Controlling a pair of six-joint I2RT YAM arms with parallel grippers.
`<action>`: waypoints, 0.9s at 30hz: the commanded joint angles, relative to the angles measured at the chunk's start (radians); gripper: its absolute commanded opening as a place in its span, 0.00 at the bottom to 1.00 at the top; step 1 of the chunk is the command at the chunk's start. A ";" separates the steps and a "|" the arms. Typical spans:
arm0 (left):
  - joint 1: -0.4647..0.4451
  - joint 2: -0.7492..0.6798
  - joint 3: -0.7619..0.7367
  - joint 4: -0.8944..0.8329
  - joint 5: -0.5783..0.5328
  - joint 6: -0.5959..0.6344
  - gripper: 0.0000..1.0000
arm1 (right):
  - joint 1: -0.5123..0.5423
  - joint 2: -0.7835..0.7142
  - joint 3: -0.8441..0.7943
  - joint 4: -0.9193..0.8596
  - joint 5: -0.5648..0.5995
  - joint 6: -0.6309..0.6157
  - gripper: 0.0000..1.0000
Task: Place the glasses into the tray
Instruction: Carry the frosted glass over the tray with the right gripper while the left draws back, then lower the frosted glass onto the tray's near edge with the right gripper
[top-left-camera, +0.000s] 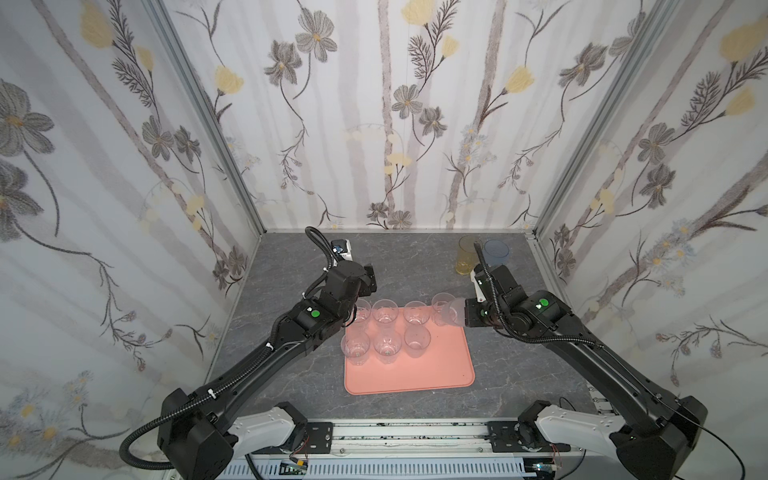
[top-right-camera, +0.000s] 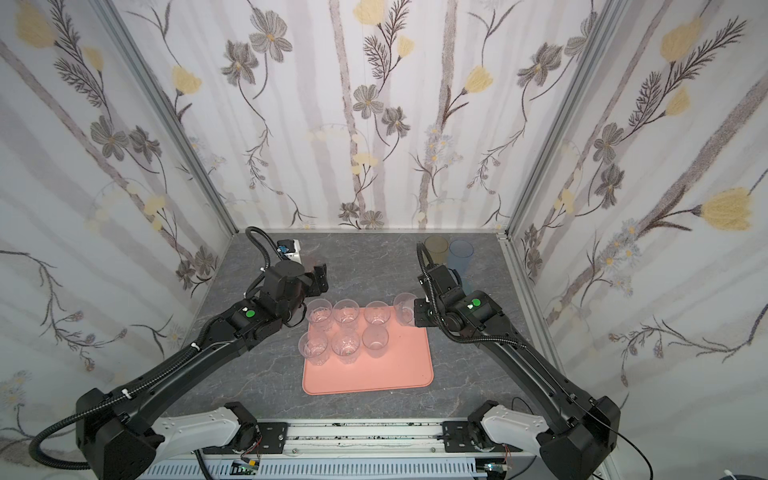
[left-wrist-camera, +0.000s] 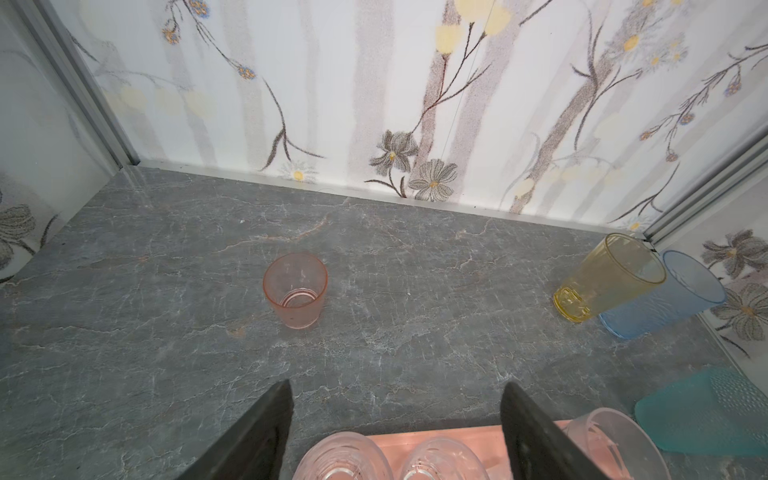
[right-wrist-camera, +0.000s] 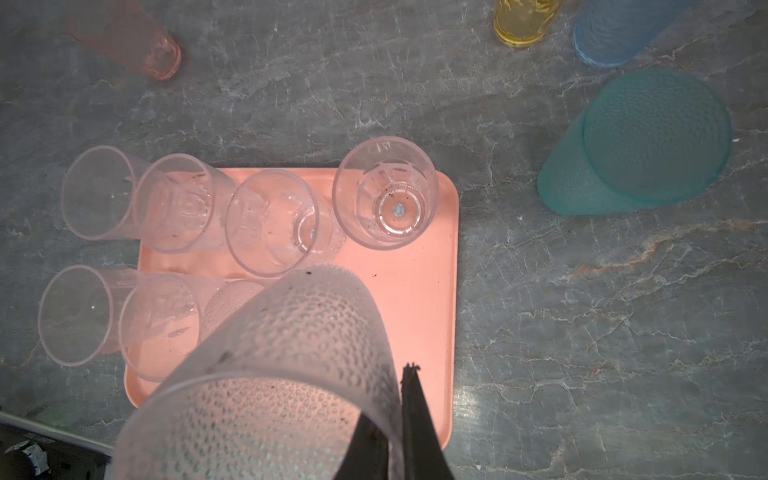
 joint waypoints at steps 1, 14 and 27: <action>0.011 0.017 0.016 0.065 0.013 0.014 0.81 | -0.001 -0.018 -0.019 -0.032 -0.011 -0.008 0.00; 0.016 -0.044 -0.100 0.087 0.057 -0.081 0.81 | 0.002 -0.070 -0.113 -0.125 -0.046 -0.031 0.00; 0.015 -0.072 -0.167 0.088 0.073 -0.114 0.82 | 0.027 0.073 -0.165 0.020 -0.059 -0.018 0.00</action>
